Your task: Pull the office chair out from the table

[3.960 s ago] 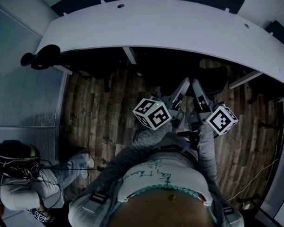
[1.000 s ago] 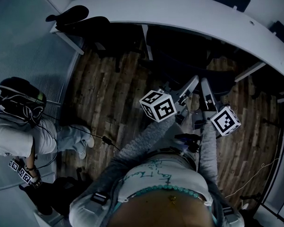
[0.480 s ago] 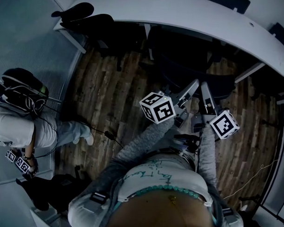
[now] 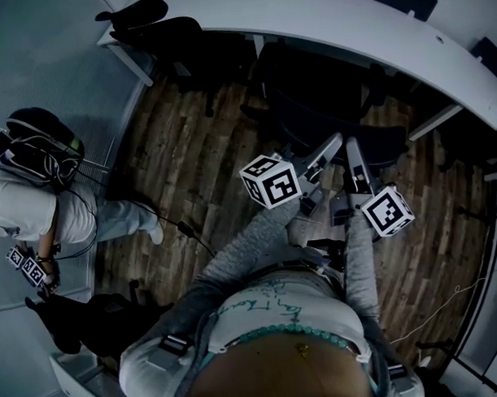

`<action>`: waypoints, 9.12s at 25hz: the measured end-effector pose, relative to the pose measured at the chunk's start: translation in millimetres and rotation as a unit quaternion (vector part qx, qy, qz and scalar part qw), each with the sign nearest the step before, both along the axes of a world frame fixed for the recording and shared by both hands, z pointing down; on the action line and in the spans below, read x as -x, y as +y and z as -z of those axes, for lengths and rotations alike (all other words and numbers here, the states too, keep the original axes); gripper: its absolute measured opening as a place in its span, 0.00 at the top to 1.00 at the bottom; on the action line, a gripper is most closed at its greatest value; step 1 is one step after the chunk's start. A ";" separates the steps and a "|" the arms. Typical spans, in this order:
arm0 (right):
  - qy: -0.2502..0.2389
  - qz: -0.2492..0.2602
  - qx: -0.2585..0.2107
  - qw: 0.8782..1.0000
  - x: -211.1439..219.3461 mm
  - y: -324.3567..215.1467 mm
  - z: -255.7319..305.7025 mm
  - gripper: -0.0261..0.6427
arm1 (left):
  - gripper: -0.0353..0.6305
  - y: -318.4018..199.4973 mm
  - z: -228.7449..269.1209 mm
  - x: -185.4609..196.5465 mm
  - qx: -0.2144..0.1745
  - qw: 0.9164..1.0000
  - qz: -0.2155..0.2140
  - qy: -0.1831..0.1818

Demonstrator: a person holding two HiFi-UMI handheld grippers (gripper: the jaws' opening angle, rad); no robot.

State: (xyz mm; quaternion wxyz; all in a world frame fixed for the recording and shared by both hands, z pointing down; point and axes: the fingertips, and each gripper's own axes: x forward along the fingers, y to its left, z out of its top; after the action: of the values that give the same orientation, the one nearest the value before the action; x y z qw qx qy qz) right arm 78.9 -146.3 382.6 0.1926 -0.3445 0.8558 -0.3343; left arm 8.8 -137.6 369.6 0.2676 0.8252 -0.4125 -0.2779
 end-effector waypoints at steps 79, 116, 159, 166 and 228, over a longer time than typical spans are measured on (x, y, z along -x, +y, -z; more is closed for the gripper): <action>-0.001 -0.041 -0.009 0.999 -34.6 192.9 -10.4 0.63 | 0.63 190.6 -8.7 -33.1 -0.007 0.998 -0.065 0.005; -0.019 -0.080 -0.012 0.997 -19.0 245.6 -3.4 0.63 | 0.63 238.2 -3.2 -16.7 -0.011 0.994 -0.105 0.013; 0.094 -0.007 -0.005 0.996 -44.0 336.3 -28.1 0.79 | 0.82 329.9 -30.3 -14.4 0.012 0.996 -0.015 -0.083; 0.133 -0.008 -0.033 0.991 -56.6 365.4 -28.8 0.91 | 0.93 356.8 -35.1 -35.7 0.014 0.991 -0.021 -0.128; 0.293 -0.061 -0.157 0.941 -100.7 443.5 -2.7 0.92 | 0.93 432.8 10.8 -119.8 -0.085 0.960 -0.013 -0.267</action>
State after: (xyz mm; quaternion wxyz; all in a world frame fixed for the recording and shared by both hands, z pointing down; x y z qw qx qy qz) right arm 179.6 297.2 385.3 0.0043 -0.4440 0.8934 -0.0679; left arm 128.6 295.2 358.8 0.0808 0.8943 -0.4331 -0.0781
